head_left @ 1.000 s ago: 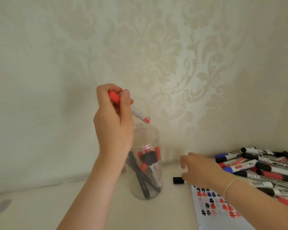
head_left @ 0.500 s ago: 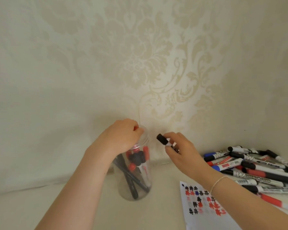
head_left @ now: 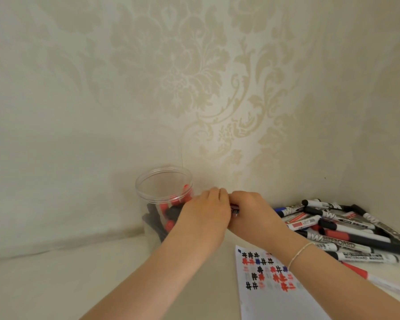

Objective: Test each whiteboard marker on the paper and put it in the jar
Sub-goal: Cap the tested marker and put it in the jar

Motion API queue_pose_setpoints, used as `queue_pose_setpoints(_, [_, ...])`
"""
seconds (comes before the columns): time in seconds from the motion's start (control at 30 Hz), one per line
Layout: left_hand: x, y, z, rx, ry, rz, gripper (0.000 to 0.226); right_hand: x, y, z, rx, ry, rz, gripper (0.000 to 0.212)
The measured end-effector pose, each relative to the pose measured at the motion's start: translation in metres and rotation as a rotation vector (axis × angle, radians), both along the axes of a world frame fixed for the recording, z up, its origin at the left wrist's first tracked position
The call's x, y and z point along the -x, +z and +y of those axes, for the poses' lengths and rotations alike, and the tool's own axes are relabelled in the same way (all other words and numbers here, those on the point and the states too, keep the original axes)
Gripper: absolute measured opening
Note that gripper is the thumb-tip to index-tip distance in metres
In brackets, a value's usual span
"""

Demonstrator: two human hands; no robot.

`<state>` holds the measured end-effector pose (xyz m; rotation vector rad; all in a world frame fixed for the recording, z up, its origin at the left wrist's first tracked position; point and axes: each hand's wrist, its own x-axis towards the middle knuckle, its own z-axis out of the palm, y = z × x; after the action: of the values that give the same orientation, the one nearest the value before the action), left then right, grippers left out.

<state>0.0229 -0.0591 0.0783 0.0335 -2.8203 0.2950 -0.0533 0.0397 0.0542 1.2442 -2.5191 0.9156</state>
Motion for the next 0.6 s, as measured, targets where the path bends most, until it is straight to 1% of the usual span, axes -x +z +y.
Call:
queue_pose_setpoints(0.07, [0.007,-0.007,0.003,0.042,0.028,-0.071,0.032,0.005,-0.002,0.006,0.017,-0.005,0.126,0.029])
queue_pose_setpoints(0.1, [0.01,-0.008,0.004,0.024,0.034,-0.093,0.028,0.006,-0.005,0.01,0.031,-0.067,0.232,0.018])
queue_pose_setpoints(0.13, [0.012,-0.009,0.005,-0.03,0.041,-0.102,0.023,0.009,-0.009,0.014,0.058,-0.163,0.302,0.019])
queue_pose_setpoints(0.17, [0.014,-0.009,0.006,-0.115,0.05,-0.101,0.018,0.01,-0.009,0.019,0.097,-0.269,0.335,0.041])
queue_pose_setpoints(0.2, [0.017,-0.01,0.005,-0.221,0.056,-0.098,0.01,0.011,-0.008,0.025,0.167,-0.367,0.259,0.057])
queue_pose_setpoints(0.23, [0.019,-0.011,0.005,-0.348,0.052,-0.106,0.004,0.011,-0.001,0.03,0.289,-0.453,0.079,0.062])
queue_pose_setpoints(0.27, [0.023,-0.012,0.004,-0.48,0.035,-0.122,0.006,0.009,0.008,0.035,0.434,-0.464,-0.226,0.059])
queue_pose_setpoints(0.3, [0.025,-0.013,0.003,-0.594,0.005,-0.162,0.01,0.008,0.013,0.04,0.543,-0.361,-0.595,0.049])
queue_pose_setpoints(0.33, [0.026,-0.015,0.005,-0.696,-0.041,-0.213,0.014,0.007,0.015,0.044,0.607,-0.206,-0.943,0.038])
queue_pose_setpoints(0.37, [0.025,-0.015,0.008,-0.781,-0.102,-0.268,0.017,0.005,0.014,0.046,0.592,-0.1,-1.12,0.032])
queue_pose_setpoints(0.4, [0.023,-0.014,0.011,-0.843,-0.162,-0.314,0.022,0.003,0.01,0.047,0.559,-0.034,-1.173,0.035])
queue_pose_setpoints(0.47, [0.019,-0.015,0.016,-0.929,-0.247,-0.395,0.034,0.002,0.002,0.049,0.529,0.008,-1.135,0.042])
queue_pose_setpoints(0.53, [0.016,-0.017,0.019,-1.084,-0.308,-0.428,0.026,0.003,-0.001,0.05,0.531,0.038,-1.116,0.041])
queue_pose_setpoints(0.6, [0.014,-0.018,0.019,-1.298,-0.371,-0.397,0.021,0.003,0.001,0.051,0.585,0.086,-1.136,0.041])
